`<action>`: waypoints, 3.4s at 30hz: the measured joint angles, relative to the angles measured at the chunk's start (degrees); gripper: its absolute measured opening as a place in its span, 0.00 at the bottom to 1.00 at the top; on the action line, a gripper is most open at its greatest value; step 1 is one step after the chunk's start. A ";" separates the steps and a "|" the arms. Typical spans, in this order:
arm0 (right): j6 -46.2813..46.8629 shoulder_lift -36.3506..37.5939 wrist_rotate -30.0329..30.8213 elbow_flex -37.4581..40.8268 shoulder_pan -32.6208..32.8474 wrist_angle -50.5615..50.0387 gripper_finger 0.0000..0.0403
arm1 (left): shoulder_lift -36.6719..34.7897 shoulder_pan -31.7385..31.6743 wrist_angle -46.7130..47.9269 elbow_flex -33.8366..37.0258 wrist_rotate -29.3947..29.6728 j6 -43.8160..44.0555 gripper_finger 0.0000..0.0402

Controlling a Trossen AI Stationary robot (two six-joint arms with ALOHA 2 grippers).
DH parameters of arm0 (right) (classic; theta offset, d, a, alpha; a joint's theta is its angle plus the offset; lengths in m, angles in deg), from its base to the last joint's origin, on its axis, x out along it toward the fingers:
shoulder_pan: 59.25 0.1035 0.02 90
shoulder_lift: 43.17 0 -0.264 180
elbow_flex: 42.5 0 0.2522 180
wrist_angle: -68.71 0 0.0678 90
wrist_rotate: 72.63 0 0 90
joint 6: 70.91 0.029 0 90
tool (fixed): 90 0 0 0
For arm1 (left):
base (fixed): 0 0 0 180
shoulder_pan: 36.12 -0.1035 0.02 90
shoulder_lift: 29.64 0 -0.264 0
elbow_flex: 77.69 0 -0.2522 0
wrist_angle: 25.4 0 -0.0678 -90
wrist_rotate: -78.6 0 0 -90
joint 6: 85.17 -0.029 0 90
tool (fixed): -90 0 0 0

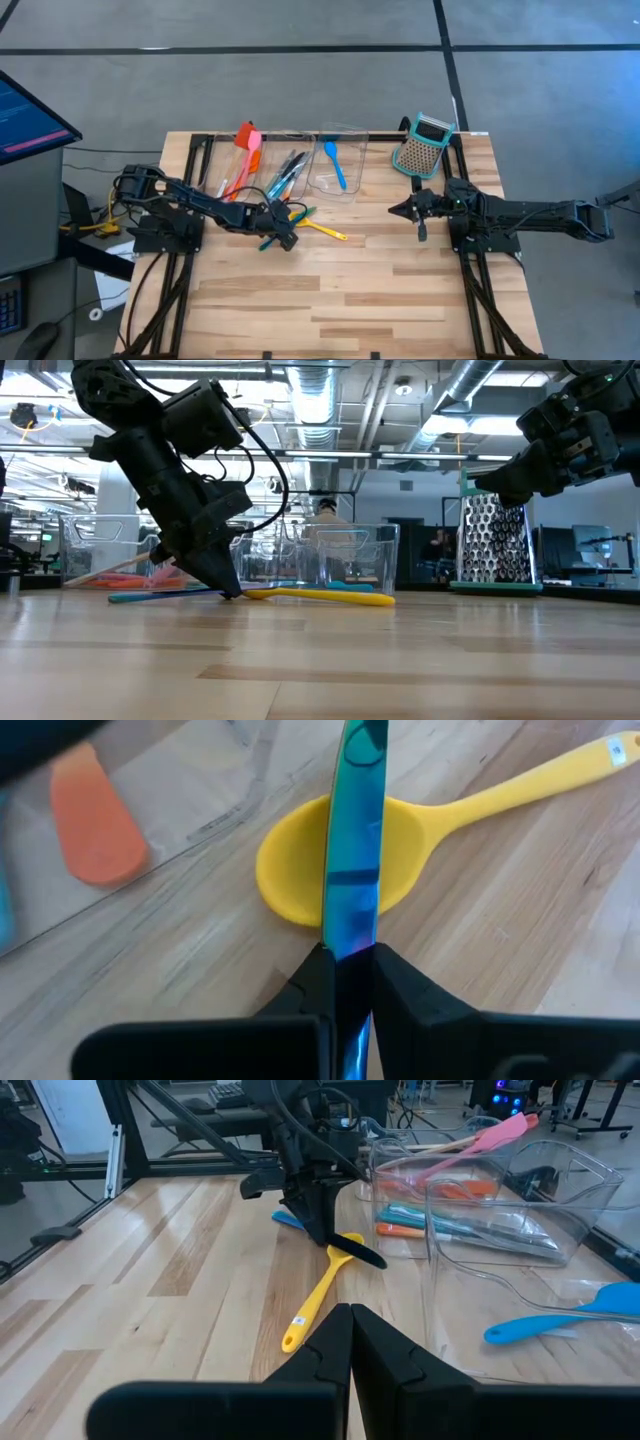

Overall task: Pick & Place Kitchen Items
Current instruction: Put the dark blue knife into the middle transparent bin

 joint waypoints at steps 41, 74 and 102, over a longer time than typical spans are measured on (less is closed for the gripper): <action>0.00 -0.02 0.00 0.00 0.00 0.01 0.01 | -29.94 5.70 6.16 0.15 3.73 -8.68 0.00; 0.01 -0.02 0.00 0.02 0.00 4.04 0.01 | -40.55 -10.76 -18.84 -0.76 7.30 -44.13 0.00; 1.04 -0.02 0.45 0.02 -0.09 4.10 0.01 | -16.00 -34.27 -1.79 -11.06 -7.84 -32.94 0.00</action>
